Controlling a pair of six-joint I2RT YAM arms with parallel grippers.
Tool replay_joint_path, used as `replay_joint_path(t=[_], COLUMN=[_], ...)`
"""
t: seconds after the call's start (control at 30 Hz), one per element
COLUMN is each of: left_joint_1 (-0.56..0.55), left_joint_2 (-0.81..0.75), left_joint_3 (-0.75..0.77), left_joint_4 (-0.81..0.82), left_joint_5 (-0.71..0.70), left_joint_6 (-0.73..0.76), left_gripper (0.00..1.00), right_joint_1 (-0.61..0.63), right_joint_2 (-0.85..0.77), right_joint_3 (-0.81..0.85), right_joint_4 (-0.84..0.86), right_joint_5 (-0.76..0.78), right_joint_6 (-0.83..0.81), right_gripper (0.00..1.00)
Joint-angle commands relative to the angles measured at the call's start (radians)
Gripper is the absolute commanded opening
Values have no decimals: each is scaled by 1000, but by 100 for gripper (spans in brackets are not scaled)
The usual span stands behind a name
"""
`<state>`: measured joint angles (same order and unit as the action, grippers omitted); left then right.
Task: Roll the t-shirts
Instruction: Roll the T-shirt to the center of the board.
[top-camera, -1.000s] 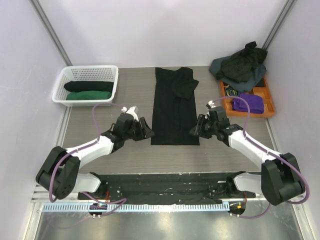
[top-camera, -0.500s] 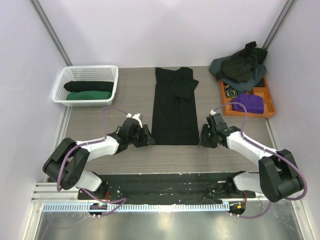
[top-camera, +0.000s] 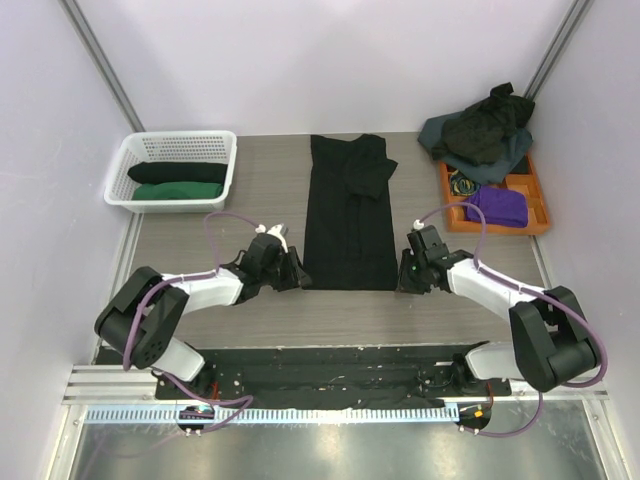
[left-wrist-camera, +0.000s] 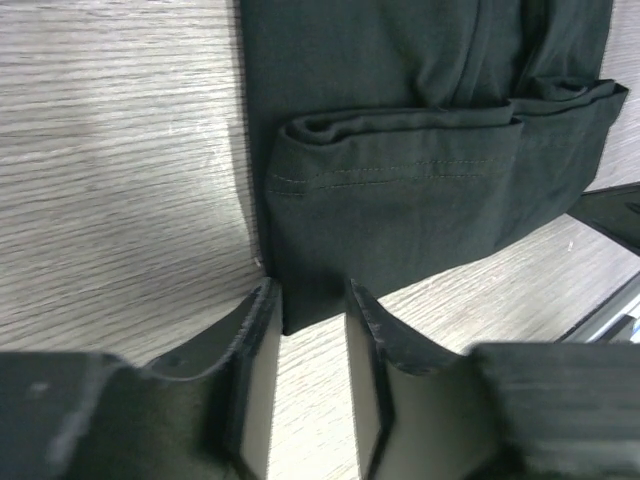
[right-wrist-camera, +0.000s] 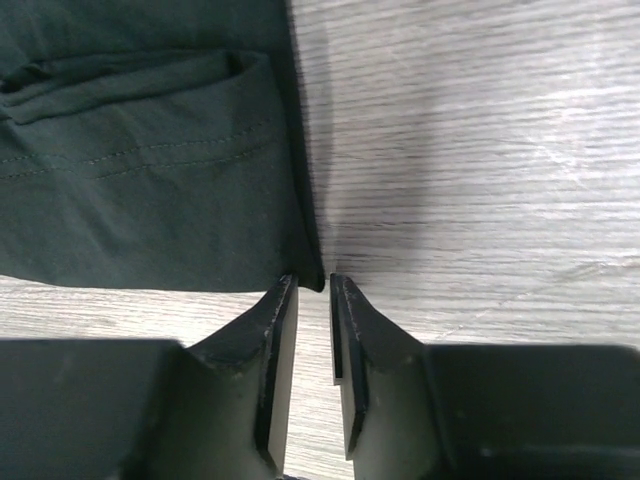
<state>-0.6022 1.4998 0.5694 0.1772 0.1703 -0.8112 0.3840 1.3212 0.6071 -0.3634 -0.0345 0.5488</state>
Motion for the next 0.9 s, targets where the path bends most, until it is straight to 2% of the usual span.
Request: replay_joint_path(t=[0.0,0.03,0.07,0.13,0.23,0.27,0.6,0.77,0.8,0.83,0.87], left_joint_1=[-7,-8,-8,-8,-13,-14,-25,-25,-25,-27,-27], left_joint_2=[7,7,8,7,-25,-39,-210,-305,-308,-309,-308], left_joint_3=[12,9,9,9,0,-8,-66,-100,-91,-88,-85], left_joint_4=[16,16,16,12,-16,-25,-148,-215,-226,-235,-249], left_joint_5=[-15,-17,-14,-9,-18,-26,-9,-31,-34,-28,-25], left_joint_6=[-2,-2,0,0,-3,1,-23,-34,-34,-32,-29], left_gripper=[33,31,22,15,10,0,0,6,11,28,33], right_joint_1=[18,19,21,21,24,23,72,85,85,85,85], right_joint_2=[21,21,18,13,-13,-34,-224,-289,-290,-287,-283], right_joint_3=[31,33,31,31,25,20,-46,-75,-75,-72,-70], right_joint_4=[21,21,20,17,7,0,-97,-120,-120,-120,-121], right_joint_5=[4,5,4,1,-4,-8,-59,-87,-87,-85,-87], right_joint_6=[-21,-24,-24,-23,-15,-10,68,102,100,100,99], right_gripper=[21,14,11,3,1,1,1,1,1,1,1])
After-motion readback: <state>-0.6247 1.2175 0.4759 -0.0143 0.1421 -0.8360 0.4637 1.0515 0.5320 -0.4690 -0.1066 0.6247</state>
